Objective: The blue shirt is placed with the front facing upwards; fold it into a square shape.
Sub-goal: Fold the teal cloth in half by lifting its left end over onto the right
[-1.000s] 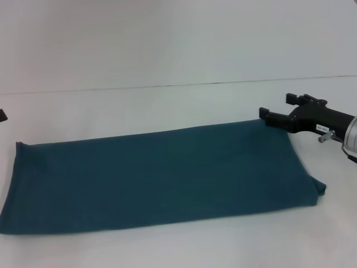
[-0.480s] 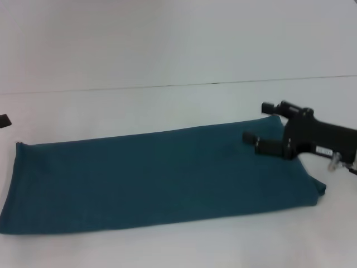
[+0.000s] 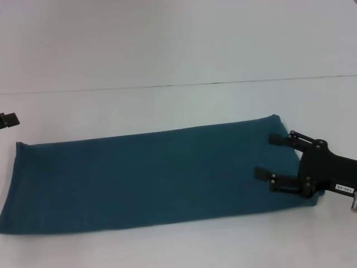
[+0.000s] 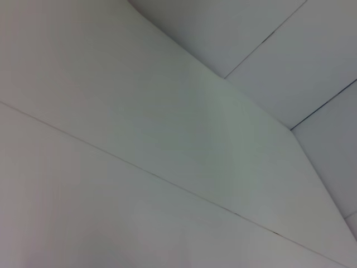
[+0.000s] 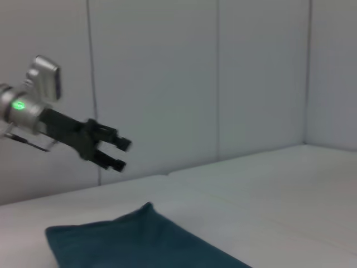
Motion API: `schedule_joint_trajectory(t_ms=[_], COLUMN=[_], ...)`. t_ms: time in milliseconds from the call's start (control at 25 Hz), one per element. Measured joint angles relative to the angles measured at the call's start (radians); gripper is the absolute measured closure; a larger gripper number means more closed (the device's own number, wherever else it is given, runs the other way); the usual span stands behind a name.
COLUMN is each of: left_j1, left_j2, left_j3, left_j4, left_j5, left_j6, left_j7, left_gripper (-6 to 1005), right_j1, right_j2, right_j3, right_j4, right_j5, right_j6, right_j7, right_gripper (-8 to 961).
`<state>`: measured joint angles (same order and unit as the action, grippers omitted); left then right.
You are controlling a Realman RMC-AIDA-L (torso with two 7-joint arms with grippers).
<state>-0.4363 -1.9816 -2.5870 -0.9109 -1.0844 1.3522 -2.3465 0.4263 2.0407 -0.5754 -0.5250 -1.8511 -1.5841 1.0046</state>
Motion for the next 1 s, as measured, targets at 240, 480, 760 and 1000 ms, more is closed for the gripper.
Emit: schedule_joint_trajectory(t_ms=[240,480,760,1000], left_j1=[-0.012,-0.04,-0.049,-0.04], left_j2=[0.002,0.004,0.006,0.009], left_j3=[0.022,0.041,0.05,0.044], left_j4=[0.0,-0.036,-0.187,-0.219], left_j5=[0.086,0.239,0.312,0.356], left_j6=[-0.008,0.046,0.208,0.278], left_j7=[-0.014,-0.118,-0.267,-0.356], left_gripper=[125,126,126,125], right_j1=[-0.004,0.013,0.05,0.079], right_j2=[0.014,0.036,0.042,0.042], right_j3=[-0.003,-0.024,-0.046,-0.046], right_j4=[0.009,0.01,0.044,0.073], right_j5=[-0.003,-0.005,-0.005,-0.004], right_j6=[0.086,0.142,0.205,0.239], right_j7=[-0.004,-0.009,-0.036,-0.068], right_gripper=[10,19,31,41])
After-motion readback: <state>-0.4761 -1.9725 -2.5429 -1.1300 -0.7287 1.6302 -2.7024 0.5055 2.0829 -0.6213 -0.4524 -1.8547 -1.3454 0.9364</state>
